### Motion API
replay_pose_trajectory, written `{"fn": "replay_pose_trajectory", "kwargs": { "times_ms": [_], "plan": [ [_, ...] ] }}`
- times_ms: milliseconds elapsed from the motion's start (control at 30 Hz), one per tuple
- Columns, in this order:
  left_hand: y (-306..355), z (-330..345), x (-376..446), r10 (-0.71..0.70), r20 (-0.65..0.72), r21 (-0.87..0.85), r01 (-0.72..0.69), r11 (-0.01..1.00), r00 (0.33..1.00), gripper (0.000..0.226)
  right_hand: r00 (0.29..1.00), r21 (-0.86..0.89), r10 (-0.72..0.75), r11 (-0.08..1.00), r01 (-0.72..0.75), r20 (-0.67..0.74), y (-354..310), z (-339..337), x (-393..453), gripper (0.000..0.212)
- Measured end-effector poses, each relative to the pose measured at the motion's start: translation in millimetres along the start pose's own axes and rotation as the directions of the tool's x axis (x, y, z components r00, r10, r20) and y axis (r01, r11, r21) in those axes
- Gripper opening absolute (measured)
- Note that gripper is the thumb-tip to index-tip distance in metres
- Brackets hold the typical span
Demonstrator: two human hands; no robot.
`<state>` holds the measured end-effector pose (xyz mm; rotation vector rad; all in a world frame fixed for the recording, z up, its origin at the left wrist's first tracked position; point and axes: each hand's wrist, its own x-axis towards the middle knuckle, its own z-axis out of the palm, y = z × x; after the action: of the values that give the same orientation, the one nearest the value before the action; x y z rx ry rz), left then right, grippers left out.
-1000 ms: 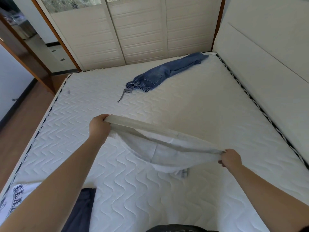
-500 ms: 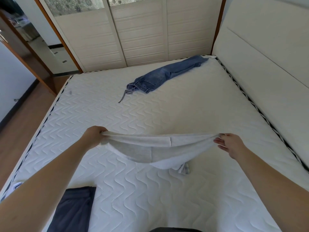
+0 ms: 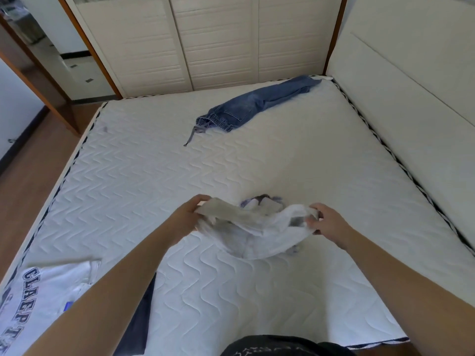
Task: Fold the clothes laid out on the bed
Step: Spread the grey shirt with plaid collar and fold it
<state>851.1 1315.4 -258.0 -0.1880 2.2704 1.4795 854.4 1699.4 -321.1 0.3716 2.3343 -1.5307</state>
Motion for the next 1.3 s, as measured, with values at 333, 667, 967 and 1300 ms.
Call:
{"fn": "replay_pose_trajectory", "kwargs": {
  "times_ms": [333, 667, 967, 1300],
  "plan": [
    [-153, 48, -39, -0.293, 0.026, 0.460, 0.249, 0.853, 0.956, 0.036, 0.944, 0.293, 0.331, 0.901, -0.320, 0.011, 75, 81, -48, 0.026],
    [-208, 32, -69, -0.334, 0.014, 0.689, 0.233, 0.687, 0.943, 0.021, 0.859, -0.043, 0.445, 0.882, -0.470, -0.254, 134, 58, -69, 0.025],
    [-122, 79, -74, -0.129, 0.062, 0.213, 0.113, 0.971, 0.990, 0.036, 0.916, -0.490, 0.400, 0.795, -0.358, -0.021, 143, 98, -80, 0.039],
    [-53, 107, -78, 0.016, 0.143, 0.028, -0.020, 0.999, 0.990, 0.031, 0.984, -0.362, 0.050, 0.932, 0.015, 0.170, 91, 169, -72, 0.043]
  ]
}}
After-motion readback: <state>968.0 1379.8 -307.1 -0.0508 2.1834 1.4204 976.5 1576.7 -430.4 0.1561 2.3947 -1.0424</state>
